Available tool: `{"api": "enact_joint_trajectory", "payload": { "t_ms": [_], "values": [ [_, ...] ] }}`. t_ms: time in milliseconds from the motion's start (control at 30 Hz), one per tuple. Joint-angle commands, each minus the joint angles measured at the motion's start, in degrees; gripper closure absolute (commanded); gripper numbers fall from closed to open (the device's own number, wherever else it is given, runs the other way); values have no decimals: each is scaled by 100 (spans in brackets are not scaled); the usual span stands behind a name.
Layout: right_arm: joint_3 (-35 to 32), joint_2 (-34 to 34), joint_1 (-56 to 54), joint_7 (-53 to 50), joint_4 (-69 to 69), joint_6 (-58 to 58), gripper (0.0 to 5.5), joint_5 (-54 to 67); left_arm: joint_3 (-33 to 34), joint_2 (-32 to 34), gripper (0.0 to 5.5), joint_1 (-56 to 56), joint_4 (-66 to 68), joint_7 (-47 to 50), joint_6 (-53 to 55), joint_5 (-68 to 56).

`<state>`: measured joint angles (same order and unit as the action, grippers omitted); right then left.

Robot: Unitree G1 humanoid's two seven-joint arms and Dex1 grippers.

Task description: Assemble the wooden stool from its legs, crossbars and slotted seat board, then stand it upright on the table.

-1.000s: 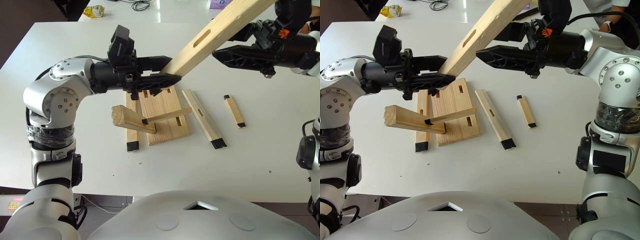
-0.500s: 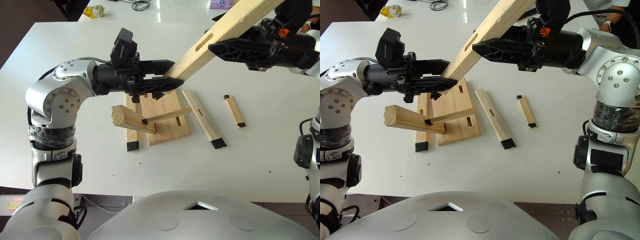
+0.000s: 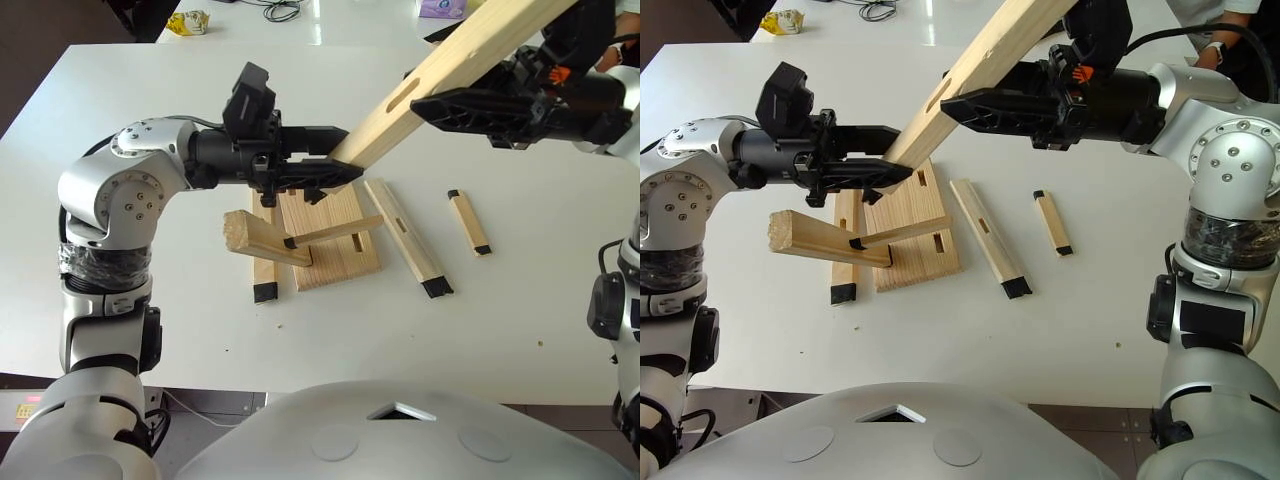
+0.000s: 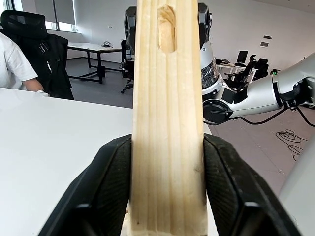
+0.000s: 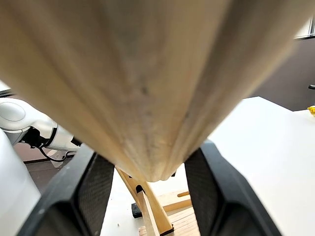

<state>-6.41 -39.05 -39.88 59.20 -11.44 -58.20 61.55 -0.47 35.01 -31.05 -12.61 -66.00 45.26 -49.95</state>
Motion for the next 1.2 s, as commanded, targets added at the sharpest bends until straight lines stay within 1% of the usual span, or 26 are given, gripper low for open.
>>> {"api": "enact_joint_trajectory", "payload": {
  "t_ms": [33,67,133,200,233,300,367,533,633,667,733,767,933,1033,1200],
  "values": [
    [121,-185,123,230,-185,91,345,-178,-8,95,346,-73,178,180,-172,383],
    [132,-184,134,238,-183,115,345,-206,-38,91,346,-82,182,253,-107,397],
    [146,-169,143,228,-169,170,345,-249,-136,111,298,-75,144,282,-125,504],
    [153,-107,134,145,-118,271,345,-378,-195,123,263,-38,53,264,-189,591],
    [147,-87,132,104,-91,323,345,-443,-199,104,253,-28,24,291,-252,656],
    [152,-70,109,36,-20,459,345,-619,-130,58,211,-62,41,364,-338,731],
    [167,-98,98,19,38,612,345,-818,0,69,187,-137,162,378,-391,732],
    [271,-368,189,116,318,1350,345,-1708,429,297,187,-295,589,491,-699,949],
    [307,-535,395,208,312,1737,345,-2142,596,728,187,-79,927,383,-1158,1421],
    [251,-603,536,220,223,1770,345,-2188,578,938,187,78,1062,214,-1495,1681],
    [171,-730,876,255,16,1915,345,-2318,538,1306,187,510,1195,-168,-2118,2096],
    [157,-776,1074,258,-111,2009,345,-2392,533,1516,187,915,1115,-426,-2592,2341],
    [13,-842,2004,88,-943,2242,345,-2525,735,2178,187,2699,275,-1388,-3404,2521],
    [-12,-911,2500,37,-1435,2424,345,-2632,894,2278,187,3449,-247,-1522,-3438,2400],
    [169,-960,2849,148,-1632,2724,345,-2852,895,1975,187,3856,-1066,-999,-2951,2055]
  ]
}}
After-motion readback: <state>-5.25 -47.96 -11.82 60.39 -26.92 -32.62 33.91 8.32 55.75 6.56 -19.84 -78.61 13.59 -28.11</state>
